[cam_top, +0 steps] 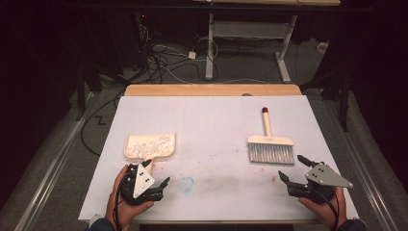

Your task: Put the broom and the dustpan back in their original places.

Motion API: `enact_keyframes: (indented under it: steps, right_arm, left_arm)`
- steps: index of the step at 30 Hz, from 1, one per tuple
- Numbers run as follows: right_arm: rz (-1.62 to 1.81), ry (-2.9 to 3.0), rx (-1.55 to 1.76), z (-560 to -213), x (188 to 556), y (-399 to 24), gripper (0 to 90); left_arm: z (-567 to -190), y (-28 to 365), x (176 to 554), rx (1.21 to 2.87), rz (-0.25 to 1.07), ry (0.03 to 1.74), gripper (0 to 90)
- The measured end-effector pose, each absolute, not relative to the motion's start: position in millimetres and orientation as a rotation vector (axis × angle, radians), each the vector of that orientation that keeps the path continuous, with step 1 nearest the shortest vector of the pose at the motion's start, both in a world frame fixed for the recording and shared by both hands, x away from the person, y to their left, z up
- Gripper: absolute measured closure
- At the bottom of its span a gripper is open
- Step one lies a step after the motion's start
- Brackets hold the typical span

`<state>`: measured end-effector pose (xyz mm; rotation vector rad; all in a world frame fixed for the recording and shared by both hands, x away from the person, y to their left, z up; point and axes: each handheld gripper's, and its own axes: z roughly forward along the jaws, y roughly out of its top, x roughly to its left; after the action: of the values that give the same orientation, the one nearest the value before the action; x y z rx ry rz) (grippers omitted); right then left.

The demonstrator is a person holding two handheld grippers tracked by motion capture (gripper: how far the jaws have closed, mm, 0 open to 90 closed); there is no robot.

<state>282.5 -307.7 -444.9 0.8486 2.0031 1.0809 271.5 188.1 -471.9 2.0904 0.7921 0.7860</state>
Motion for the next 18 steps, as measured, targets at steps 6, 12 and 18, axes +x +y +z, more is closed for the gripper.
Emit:
enact_keyframes:
  steps: [6, 12, 18]
  right_arm:
    - [1.085, 2.005, 0.852, -445.1, 283.3, -307.8, 18.1]
    - [1.084, 2.009, 0.846, -445.1, 284.3, -307.2, 17.8]
    - [1.079, 2.014, 0.846, -445.3, 284.6, -306.4, 17.8]
  left_arm:
    - [-473.0, 186.0, 272.8, 2.1, 0.785, 0.79, 17.9]
    - [-473.6, 185.6, 272.7, 2.103, 0.78, 0.791, 17.9]
    - [-473.8, 185.7, 273.9, 2.104, 0.777, 0.792, 17.9]
